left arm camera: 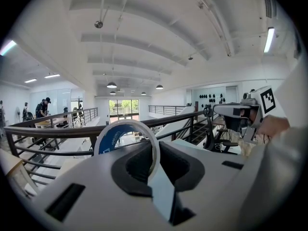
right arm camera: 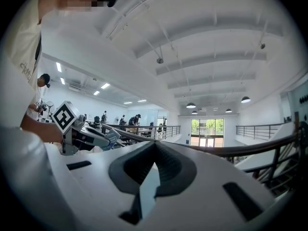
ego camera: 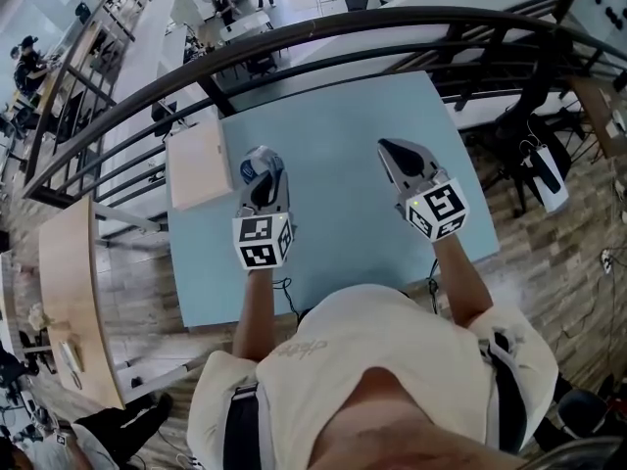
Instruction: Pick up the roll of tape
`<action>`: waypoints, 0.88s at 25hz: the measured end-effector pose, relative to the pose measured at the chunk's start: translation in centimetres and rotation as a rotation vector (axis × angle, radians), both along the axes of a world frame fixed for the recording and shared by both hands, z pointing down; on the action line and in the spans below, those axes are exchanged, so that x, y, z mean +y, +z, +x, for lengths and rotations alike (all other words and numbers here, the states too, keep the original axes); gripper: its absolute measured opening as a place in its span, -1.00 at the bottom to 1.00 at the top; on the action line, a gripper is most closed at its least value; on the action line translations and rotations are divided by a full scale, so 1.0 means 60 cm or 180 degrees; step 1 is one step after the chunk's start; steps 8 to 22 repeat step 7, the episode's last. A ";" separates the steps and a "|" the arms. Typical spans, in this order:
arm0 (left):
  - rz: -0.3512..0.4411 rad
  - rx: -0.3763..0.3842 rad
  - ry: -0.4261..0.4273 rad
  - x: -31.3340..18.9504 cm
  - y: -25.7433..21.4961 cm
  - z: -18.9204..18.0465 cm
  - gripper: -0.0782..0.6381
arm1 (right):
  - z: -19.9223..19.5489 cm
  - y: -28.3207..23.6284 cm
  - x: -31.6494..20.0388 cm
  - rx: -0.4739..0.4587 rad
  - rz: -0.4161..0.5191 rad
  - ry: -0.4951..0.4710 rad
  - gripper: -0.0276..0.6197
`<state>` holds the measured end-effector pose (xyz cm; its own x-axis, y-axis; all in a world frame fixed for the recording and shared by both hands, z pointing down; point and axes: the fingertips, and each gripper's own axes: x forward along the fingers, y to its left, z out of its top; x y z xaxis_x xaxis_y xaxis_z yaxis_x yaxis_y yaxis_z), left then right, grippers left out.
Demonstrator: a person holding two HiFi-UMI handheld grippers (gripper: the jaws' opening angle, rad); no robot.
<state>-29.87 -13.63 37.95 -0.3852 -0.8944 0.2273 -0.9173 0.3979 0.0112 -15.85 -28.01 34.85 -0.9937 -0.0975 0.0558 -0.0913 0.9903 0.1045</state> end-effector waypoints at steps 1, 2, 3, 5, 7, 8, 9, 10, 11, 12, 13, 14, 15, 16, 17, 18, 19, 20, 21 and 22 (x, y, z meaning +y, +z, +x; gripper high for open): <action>0.0000 0.0002 0.0000 0.000 0.000 -0.002 -0.62 | -0.002 0.001 0.000 -0.0004 0.0001 0.0003 -0.90; 0.0001 0.0009 -0.0001 0.000 0.000 -0.004 -0.62 | -0.003 0.002 0.000 -0.0006 0.0003 0.0005 -0.90; 0.0003 0.0018 0.0001 -0.001 0.001 -0.005 -0.62 | -0.003 0.001 0.000 -0.0005 0.0006 0.0006 -0.90; 0.0001 0.0039 0.0008 -0.004 0.004 -0.006 -0.62 | -0.003 0.001 0.001 0.0003 0.0023 0.0002 -0.90; -0.0001 0.0056 0.0015 -0.007 0.008 -0.007 -0.62 | -0.003 0.001 0.000 0.0009 0.0052 -0.0011 -0.90; -0.0001 0.0056 0.0015 -0.007 0.008 -0.007 -0.62 | -0.003 0.001 0.000 0.0009 0.0052 -0.0011 -0.90; -0.0001 0.0056 0.0015 -0.007 0.008 -0.007 -0.62 | -0.003 0.001 0.000 0.0009 0.0052 -0.0011 -0.90; -0.0001 0.0056 0.0015 -0.007 0.008 -0.007 -0.62 | -0.003 0.001 0.000 0.0009 0.0052 -0.0011 -0.90; -0.0001 0.0056 0.0015 -0.007 0.008 -0.007 -0.62 | -0.003 0.001 0.000 0.0009 0.0052 -0.0011 -0.90; -0.0001 0.0056 0.0015 -0.007 0.008 -0.007 -0.62 | -0.003 0.001 0.000 0.0009 0.0052 -0.0011 -0.90; -0.0001 0.0056 0.0015 -0.007 0.008 -0.007 -0.62 | -0.003 0.001 0.000 0.0009 0.0052 -0.0011 -0.90; -0.0001 0.0056 0.0015 -0.007 0.008 -0.007 -0.62 | -0.003 0.001 0.000 0.0009 0.0052 -0.0011 -0.90; -0.0001 0.0056 0.0015 -0.007 0.008 -0.007 -0.62 | -0.003 0.001 0.000 0.0009 0.0052 -0.0011 -0.90; -0.0001 0.0056 0.0015 -0.007 0.008 -0.007 -0.62 | -0.003 0.001 0.000 0.0009 0.0052 -0.0011 -0.90; -0.0001 0.0056 0.0015 -0.007 0.008 -0.007 -0.62 | -0.003 0.001 0.000 0.0009 0.0052 -0.0011 -0.90; -0.0001 0.0056 0.0015 -0.007 0.008 -0.007 -0.62 | -0.003 0.001 0.000 0.0009 0.0052 -0.0011 -0.90; -0.0001 0.0056 0.0015 -0.007 0.008 -0.007 -0.62 | -0.003 0.001 0.000 0.0009 0.0052 -0.0011 -0.90; -0.0001 0.0056 0.0015 -0.007 0.008 -0.007 -0.62 | -0.003 0.001 0.000 0.0009 0.0052 -0.0011 -0.90; -0.0001 0.0056 0.0015 -0.007 0.008 -0.007 -0.62 | -0.003 0.001 0.000 0.0009 0.0052 -0.0011 -0.90; -0.0001 0.0056 0.0015 -0.007 0.008 -0.007 -0.62 | -0.003 0.001 0.000 0.0009 0.0052 -0.0011 -0.90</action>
